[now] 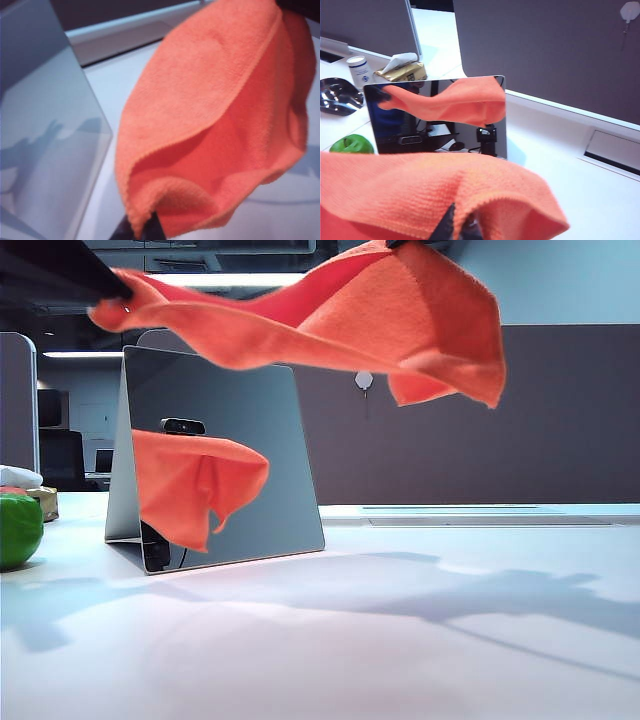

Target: Pick up the cloth from the table and use it to cover the mirror.

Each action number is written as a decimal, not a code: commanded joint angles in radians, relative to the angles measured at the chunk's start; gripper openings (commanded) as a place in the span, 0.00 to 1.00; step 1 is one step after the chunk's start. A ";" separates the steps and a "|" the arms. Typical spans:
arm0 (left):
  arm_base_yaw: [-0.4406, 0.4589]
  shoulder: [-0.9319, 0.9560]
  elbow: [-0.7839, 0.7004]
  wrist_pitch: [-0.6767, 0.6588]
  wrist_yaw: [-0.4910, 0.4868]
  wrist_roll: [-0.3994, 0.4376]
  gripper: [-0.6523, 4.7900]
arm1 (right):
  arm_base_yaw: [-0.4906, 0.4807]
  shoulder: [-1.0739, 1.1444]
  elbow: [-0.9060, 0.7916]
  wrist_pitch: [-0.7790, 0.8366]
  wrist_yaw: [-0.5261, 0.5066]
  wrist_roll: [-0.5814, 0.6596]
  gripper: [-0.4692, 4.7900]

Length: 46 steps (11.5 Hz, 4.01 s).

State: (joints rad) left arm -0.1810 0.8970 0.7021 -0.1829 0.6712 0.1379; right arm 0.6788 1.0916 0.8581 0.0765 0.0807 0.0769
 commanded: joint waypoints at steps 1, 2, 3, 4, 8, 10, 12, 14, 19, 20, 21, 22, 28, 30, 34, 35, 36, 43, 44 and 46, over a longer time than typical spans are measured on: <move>0.000 -0.154 0.005 0.063 -0.160 0.000 0.11 | 0.002 -0.006 0.004 0.039 0.008 -0.003 0.09; 0.000 -0.178 0.005 0.093 -0.163 0.000 0.11 | 0.004 -0.009 0.005 0.063 0.002 -0.003 0.09; 0.000 -0.190 0.005 0.113 -0.163 0.000 0.11 | 0.004 -0.009 0.005 0.078 -0.013 -0.002 0.09; 0.000 -0.193 0.005 0.124 -0.163 0.000 0.11 | 0.004 -0.009 0.005 0.087 -0.032 -0.002 0.09; 0.000 -0.197 0.005 0.305 -0.249 0.005 0.11 | 0.006 -0.010 0.005 0.221 -0.245 0.009 0.18; 0.000 -0.197 0.005 0.304 -0.249 0.005 0.11 | 0.006 -0.010 0.005 0.287 -0.313 0.010 0.25; 0.000 -0.197 0.005 0.304 -0.249 0.005 0.11 | 0.006 -0.010 0.005 0.299 -0.330 0.010 0.24; 0.001 -0.197 0.005 0.304 -0.249 0.008 0.11 | 0.006 -0.010 0.005 0.316 -0.372 0.025 0.09; 0.001 -0.182 0.005 0.251 -0.455 0.003 0.11 | -0.003 0.006 0.005 0.400 -0.245 0.019 0.09; 0.002 -0.177 0.005 0.238 -0.459 0.002 0.11 | -0.010 0.016 0.005 0.400 -0.238 0.020 0.09; 0.001 -0.130 0.005 0.224 -0.461 -0.061 0.11 | -0.047 0.082 0.014 0.406 -0.236 0.019 0.09; 0.001 -0.124 0.005 0.223 -0.461 -0.072 0.11 | -0.053 0.098 0.019 0.407 -0.236 0.019 0.09; 0.000 -0.010 0.005 0.270 -0.390 -0.180 0.11 | -0.177 0.400 0.249 0.360 -0.256 -0.109 0.09; -0.051 0.030 0.005 0.325 -0.422 -0.206 0.11 | -0.221 0.455 0.329 0.311 -0.327 -0.153 0.09; -0.160 0.080 0.006 0.364 -0.612 -0.248 0.11 | -0.348 0.563 0.476 0.185 -0.564 -0.190 0.09; -0.163 0.080 0.006 0.364 -0.624 -0.249 0.11 | -0.348 0.573 0.490 0.181 -0.571 -0.190 0.09; -0.167 0.080 0.007 0.367 -0.639 -0.251 0.11 | -0.346 0.616 0.538 0.174 -0.577 -0.190 0.09; -0.166 0.169 0.022 0.424 -0.788 -0.251 0.11 | -0.317 0.732 0.617 0.166 -0.613 -0.190 0.09; -0.166 0.177 0.024 0.449 -0.792 -0.251 0.11 | -0.317 0.761 0.656 0.147 -0.611 -0.190 0.09; -0.166 0.179 0.024 0.459 -0.810 -0.247 0.11 | -0.315 0.811 0.744 0.121 -0.613 -0.189 0.09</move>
State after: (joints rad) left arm -0.3470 1.0767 0.7216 0.2584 -0.1345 -0.1093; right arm 0.3618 1.9003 1.5864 0.1909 -0.5278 -0.1112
